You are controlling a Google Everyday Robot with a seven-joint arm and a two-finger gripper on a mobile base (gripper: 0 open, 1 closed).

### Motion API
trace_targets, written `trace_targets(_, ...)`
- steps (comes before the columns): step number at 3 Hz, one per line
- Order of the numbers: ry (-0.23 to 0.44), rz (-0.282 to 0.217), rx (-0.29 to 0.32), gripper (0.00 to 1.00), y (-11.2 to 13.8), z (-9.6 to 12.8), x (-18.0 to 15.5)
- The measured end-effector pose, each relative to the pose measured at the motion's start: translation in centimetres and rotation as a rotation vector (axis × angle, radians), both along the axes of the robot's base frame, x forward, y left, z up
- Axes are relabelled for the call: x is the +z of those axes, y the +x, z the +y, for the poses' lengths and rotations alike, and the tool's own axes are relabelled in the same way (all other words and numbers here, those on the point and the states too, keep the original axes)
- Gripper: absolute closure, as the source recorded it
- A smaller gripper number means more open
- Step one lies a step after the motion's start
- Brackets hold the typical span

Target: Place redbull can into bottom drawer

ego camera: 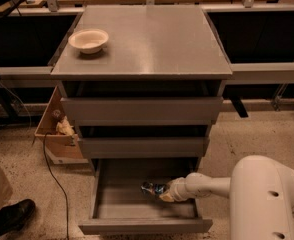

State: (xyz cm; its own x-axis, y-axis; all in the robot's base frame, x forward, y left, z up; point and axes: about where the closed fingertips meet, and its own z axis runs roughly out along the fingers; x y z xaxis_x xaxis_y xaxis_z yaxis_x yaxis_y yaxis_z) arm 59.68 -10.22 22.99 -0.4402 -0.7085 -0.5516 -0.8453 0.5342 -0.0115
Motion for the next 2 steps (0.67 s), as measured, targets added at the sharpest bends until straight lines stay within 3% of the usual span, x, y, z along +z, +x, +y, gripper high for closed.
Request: trace_targets(2,0.007,0.068,-0.026,1.0,0.6,0.1,-5.0)
